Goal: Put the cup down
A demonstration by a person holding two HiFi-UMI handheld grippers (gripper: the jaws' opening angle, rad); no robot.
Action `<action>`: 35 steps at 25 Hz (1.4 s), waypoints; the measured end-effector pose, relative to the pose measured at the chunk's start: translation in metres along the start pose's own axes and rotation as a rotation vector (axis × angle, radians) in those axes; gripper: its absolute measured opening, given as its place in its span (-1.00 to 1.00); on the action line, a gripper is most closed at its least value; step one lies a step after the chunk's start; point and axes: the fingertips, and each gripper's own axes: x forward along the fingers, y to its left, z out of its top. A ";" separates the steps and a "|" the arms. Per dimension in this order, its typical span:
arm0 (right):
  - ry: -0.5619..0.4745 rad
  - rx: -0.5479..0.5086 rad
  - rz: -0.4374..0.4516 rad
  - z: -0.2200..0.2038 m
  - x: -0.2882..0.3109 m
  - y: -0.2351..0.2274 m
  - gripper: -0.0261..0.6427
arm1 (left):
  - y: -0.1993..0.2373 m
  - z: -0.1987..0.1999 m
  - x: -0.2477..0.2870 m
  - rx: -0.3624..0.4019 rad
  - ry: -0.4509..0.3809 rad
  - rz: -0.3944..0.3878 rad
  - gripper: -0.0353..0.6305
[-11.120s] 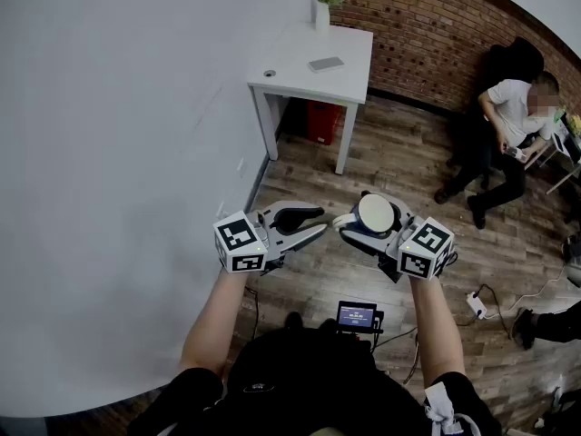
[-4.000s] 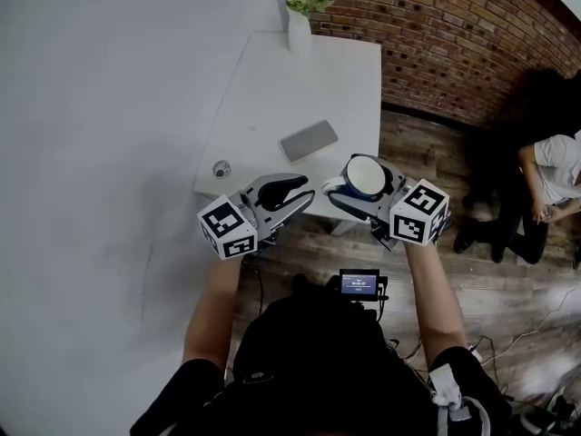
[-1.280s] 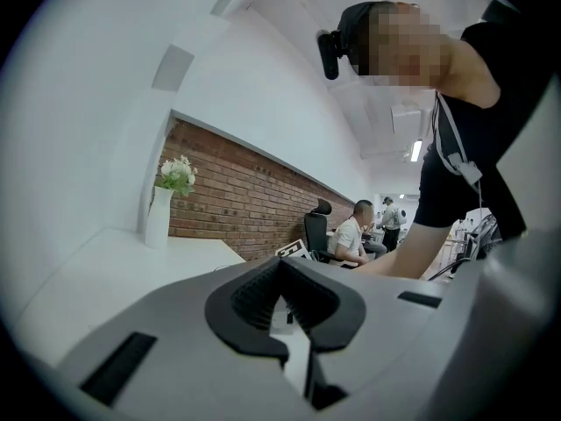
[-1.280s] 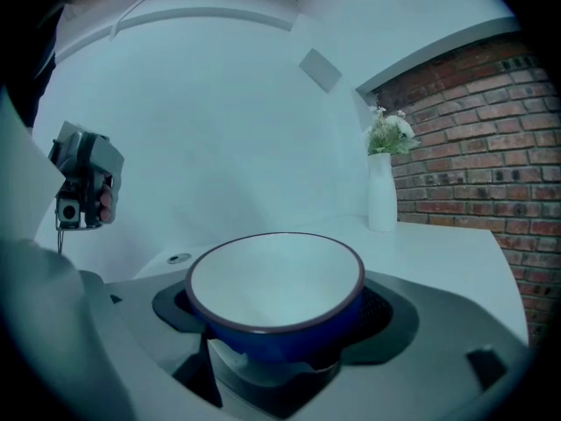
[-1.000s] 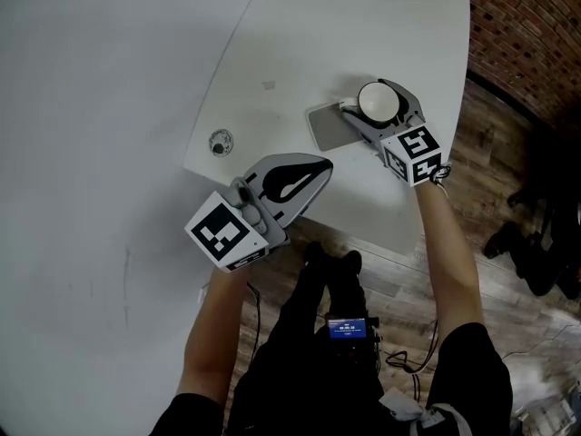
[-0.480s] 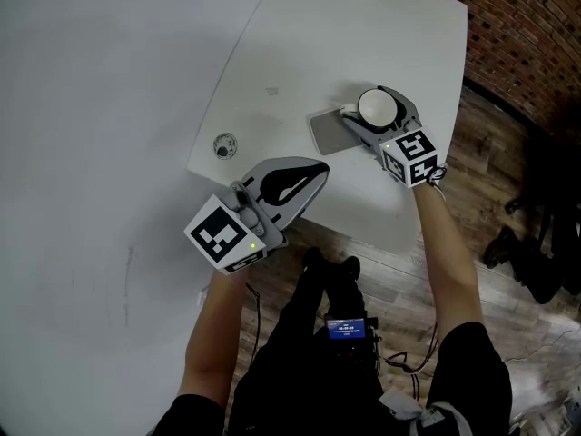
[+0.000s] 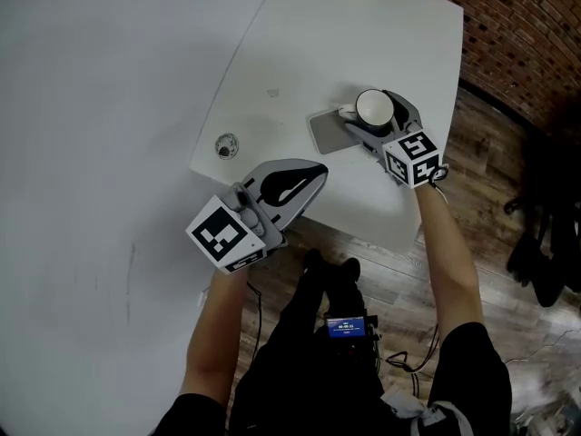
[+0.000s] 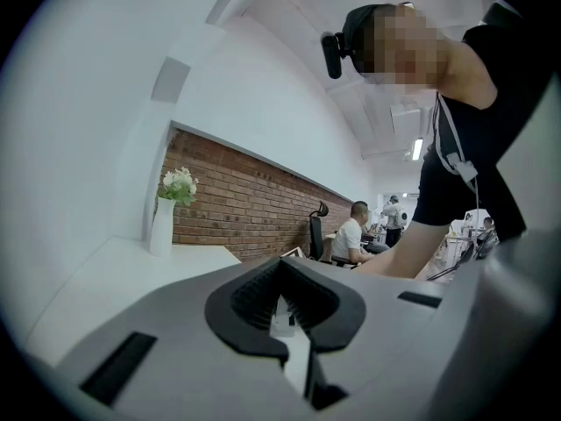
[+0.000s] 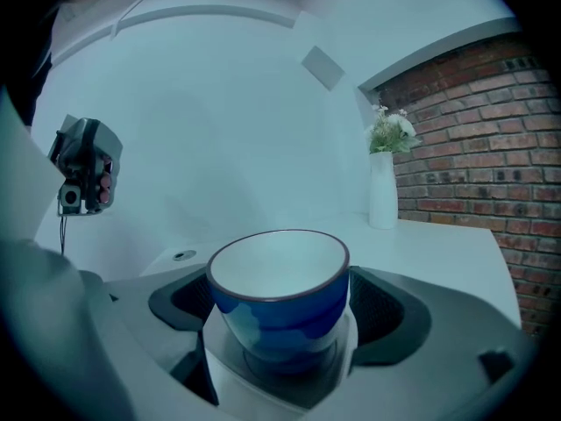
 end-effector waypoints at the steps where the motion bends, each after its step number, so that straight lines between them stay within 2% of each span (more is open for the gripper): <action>1: 0.001 0.004 -0.004 0.000 -0.002 0.000 0.44 | -0.001 0.001 0.000 0.003 -0.001 -0.004 -0.87; 18: -0.026 0.106 -0.041 0.014 -0.074 0.010 0.44 | -0.027 0.032 0.006 0.029 -0.037 -0.061 -0.87; 23: -0.072 0.176 -0.009 0.033 -0.108 0.035 0.44 | -0.032 0.028 0.006 0.010 -0.021 -0.081 -0.88; 28: -0.107 0.190 0.064 0.058 -0.129 0.068 0.43 | -0.040 0.025 0.004 -0.001 -0.018 -0.100 -0.87; 31: -0.142 0.191 0.088 0.078 -0.144 0.086 0.32 | -0.045 0.026 0.001 -0.008 -0.025 -0.112 -0.87; 35: -0.170 0.185 0.086 0.091 -0.167 0.110 -0.02 | -0.053 0.029 -0.007 -0.010 -0.042 -0.121 -0.87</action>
